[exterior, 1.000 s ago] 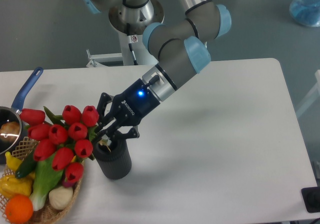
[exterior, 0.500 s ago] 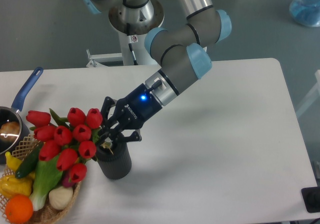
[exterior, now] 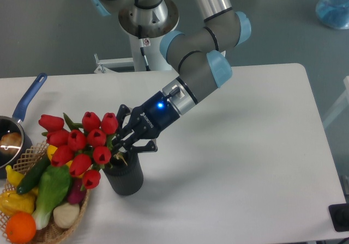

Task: Insert the flowers into the vase
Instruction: 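Push the tulip stems further down into the vase, adjusting the bunch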

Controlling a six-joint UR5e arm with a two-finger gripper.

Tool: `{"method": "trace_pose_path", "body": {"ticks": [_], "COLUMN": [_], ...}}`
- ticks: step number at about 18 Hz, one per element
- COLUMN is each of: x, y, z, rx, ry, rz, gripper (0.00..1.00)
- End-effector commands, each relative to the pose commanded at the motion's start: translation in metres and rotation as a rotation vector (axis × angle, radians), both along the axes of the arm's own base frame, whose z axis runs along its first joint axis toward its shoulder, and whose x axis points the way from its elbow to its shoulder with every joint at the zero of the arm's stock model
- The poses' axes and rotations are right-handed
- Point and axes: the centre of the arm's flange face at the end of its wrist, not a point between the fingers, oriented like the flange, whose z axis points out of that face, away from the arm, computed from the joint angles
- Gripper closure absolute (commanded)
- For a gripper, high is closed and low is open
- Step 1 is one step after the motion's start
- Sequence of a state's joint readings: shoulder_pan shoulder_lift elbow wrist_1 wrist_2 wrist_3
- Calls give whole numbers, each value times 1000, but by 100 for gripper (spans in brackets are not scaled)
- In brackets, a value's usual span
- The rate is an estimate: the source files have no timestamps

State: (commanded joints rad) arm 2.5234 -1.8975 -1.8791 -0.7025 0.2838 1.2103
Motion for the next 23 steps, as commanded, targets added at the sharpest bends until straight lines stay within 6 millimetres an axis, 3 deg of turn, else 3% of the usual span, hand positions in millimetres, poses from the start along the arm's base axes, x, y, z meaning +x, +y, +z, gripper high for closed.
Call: {"method": "trace_pose_path", "body": {"ticks": [23], "x": [-1], "y": [-4], "z": [-33], "rx": [34], "ry": [-15], "rz": [-21], "gripper": [86]}}
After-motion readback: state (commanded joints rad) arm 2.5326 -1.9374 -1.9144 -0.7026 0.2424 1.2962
